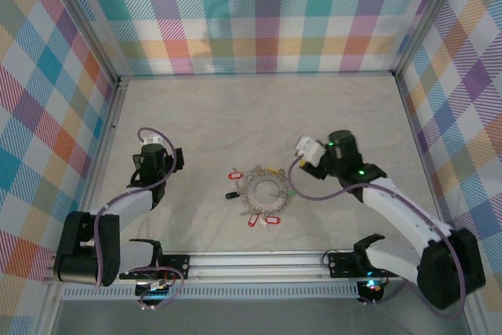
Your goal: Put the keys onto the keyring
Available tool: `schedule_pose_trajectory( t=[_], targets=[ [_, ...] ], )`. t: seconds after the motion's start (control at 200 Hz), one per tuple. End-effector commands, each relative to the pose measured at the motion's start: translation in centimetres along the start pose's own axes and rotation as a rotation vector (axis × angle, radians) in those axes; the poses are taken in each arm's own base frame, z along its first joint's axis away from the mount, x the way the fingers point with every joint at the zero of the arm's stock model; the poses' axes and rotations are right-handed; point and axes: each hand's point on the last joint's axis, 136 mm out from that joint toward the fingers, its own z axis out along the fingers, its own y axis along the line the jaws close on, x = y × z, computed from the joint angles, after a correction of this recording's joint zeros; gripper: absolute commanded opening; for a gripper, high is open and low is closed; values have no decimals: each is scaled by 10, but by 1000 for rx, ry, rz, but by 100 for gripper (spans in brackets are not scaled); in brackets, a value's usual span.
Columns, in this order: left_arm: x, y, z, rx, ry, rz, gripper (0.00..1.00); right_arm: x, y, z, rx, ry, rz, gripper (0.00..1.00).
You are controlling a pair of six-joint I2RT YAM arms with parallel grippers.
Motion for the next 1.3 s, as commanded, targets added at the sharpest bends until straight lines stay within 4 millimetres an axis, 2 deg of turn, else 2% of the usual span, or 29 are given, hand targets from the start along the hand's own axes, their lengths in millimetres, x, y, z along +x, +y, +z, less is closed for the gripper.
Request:
schedule_pose_trajectory(
  t=[0.0,0.015,0.04,0.06,0.075,0.09,0.19,0.24,0.33,0.365,0.485,0.555,0.585,0.63,0.68,0.72,0.775,1.19,1.295],
  targets=[
    [-17,-4,1,27,-93,-9,100,-15,-31,-9,84,-207,283,56],
    [-18,-5,2,32,-99,-6,100,-12,-37,-10,109,-214,318,57],
    [-20,-6,3,40,-106,-4,100,-8,-47,-13,153,-237,365,73],
    [-22,-8,4,48,-114,-2,100,-2,-54,-14,188,-251,405,80],
    [-22,-10,4,56,-118,-1,100,2,-60,-16,216,-261,439,95],
    [-22,-12,5,63,-123,0,100,7,-65,-17,242,-269,470,100],
    [-27,-21,10,109,-140,2,100,49,-90,-17,388,-277,654,100],
    [-27,-26,15,125,-123,10,100,70,-94,-14,421,-269,710,100],
    [-27,-30,17,146,-119,-12,100,90,-97,-4,457,-252,729,100],
    [-35,-33,13,170,-192,-47,100,94,-100,0,473,-254,738,100],
    [-16,-38,18,167,-225,-31,100,99,-108,13,485,-244,714,100],
    [-11,-43,25,178,-217,-9,100,118,-110,28,500,-231,743,100],
    [-9,-45,28,177,-186,3,100,117,-115,32,511,-253,732,100],
    [-11,-45,32,165,-174,3,100,122,-110,37,472,-175,753,100],
    [-10,-39,38,123,-138,-14,100,119,-116,39,485,-196,739,100],
    [-11,-33,42,103,-127,-40,100,127,-117,39,504,-151,774,100],
    [-12,-32,43,113,-124,-48,100,135,-129,36,576,-127,819,100],
    [-11,-32,42,113,-123,-45,100,134,-127,37,570,-117,811,100],
    [-11,-32,42,113,-122,-43,100,129,-123,42,522,-117,796,100]
  ],
)
